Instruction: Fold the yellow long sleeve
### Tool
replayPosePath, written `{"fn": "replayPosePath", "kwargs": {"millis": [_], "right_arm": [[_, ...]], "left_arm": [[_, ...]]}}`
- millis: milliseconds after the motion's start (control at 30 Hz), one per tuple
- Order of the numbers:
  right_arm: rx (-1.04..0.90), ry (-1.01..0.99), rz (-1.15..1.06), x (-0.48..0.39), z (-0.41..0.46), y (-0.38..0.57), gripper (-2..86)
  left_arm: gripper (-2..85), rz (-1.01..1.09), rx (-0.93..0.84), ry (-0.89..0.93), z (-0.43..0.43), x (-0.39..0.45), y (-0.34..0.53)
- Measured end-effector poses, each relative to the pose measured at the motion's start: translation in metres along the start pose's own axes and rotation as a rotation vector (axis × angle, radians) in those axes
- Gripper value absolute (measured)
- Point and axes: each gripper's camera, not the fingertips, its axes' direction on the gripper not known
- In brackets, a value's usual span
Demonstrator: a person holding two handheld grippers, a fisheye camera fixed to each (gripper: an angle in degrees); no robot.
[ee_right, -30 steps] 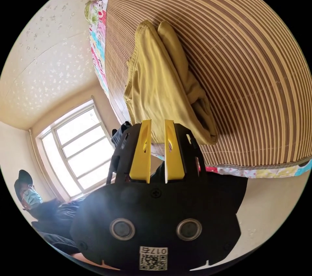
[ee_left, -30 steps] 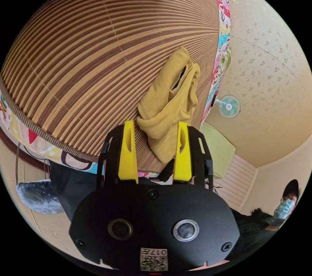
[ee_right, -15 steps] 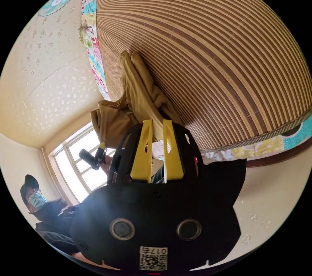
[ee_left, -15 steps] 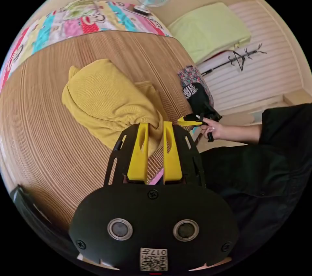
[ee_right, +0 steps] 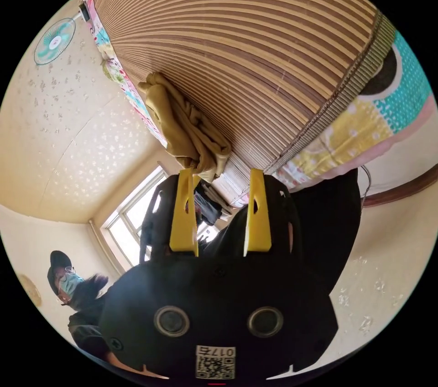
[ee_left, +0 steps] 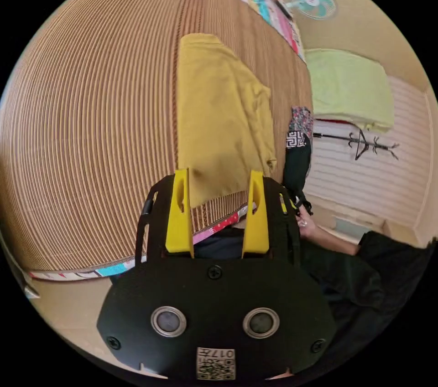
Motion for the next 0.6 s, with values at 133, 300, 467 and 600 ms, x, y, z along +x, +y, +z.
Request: {"fn": "replayPosePath", "kwargs": {"millis": [133, 300, 467, 600], "right_arm": [[-0.037, -0.053, -0.03, -0.002, 0.012, 0.001, 20.1], [-0.062, -0.117, -0.135, -0.023, 0.023, -0.006, 24.9], [-0.075, -0.378, -0.145, -0.04, 0.054, -0.017, 25.7], [-0.013, -0.494, -0.247, -0.09, 0.059, -0.033, 22.1]], "left_arm": [[13.6, -0.122, -0.197, 0.169, 0.062, -0.035, -0.013], [8.3, -0.065, -0.201, 0.27, 0.071, 0.013, -0.003], [7.3, -0.011, -0.176, 0.489, 0.061, 0.086, 0.022], [5.1, 0.151, -0.203, 0.413, 0.05, 0.163, 0.039]]}}
